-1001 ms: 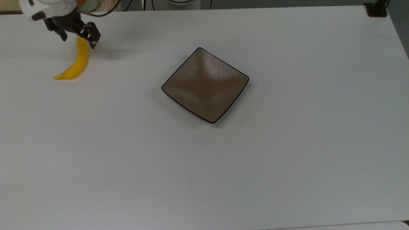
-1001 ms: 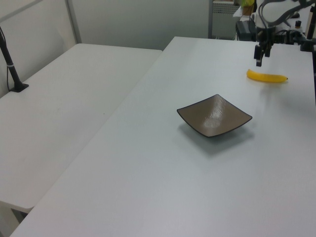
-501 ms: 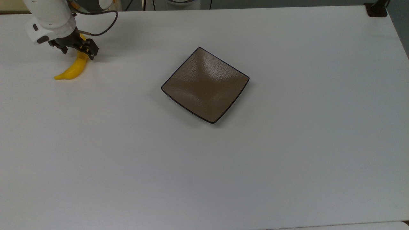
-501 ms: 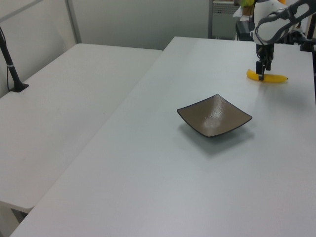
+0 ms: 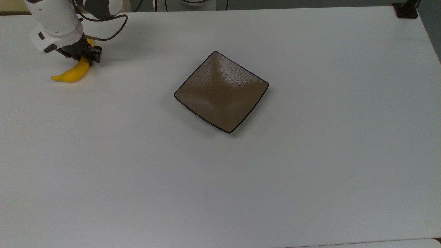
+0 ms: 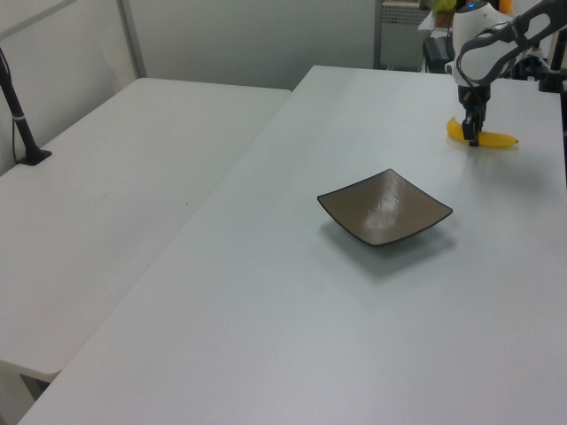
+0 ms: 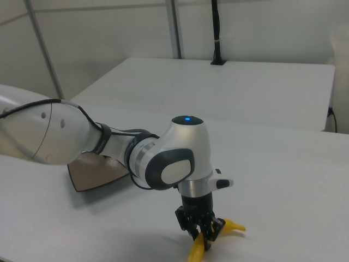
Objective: Bananas placed on a ceramic plate
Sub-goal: 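Lower the gripper onto the banana's middle and close it, then lift the banana and carry it over the brown square plate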
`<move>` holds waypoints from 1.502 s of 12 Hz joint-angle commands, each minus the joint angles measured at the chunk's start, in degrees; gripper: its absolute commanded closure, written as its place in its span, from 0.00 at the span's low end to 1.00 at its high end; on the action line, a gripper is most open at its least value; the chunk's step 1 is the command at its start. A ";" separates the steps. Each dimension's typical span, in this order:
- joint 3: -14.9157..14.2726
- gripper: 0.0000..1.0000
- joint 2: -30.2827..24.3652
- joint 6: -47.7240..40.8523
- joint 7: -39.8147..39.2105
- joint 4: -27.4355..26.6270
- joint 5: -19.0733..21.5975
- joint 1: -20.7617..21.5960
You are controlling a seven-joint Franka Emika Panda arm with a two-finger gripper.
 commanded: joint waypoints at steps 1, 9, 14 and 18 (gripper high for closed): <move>2.53 0.90 -0.66 -3.94 -0.72 2.14 -0.85 -0.86; 15.26 0.89 -2.42 -18.47 9.34 14.54 8.28 1.06; 25.28 0.88 -2.68 -18.47 20.45 16.49 8.29 5.46; 27.85 0.77 -1.72 -17.60 24.50 15.96 8.03 10.46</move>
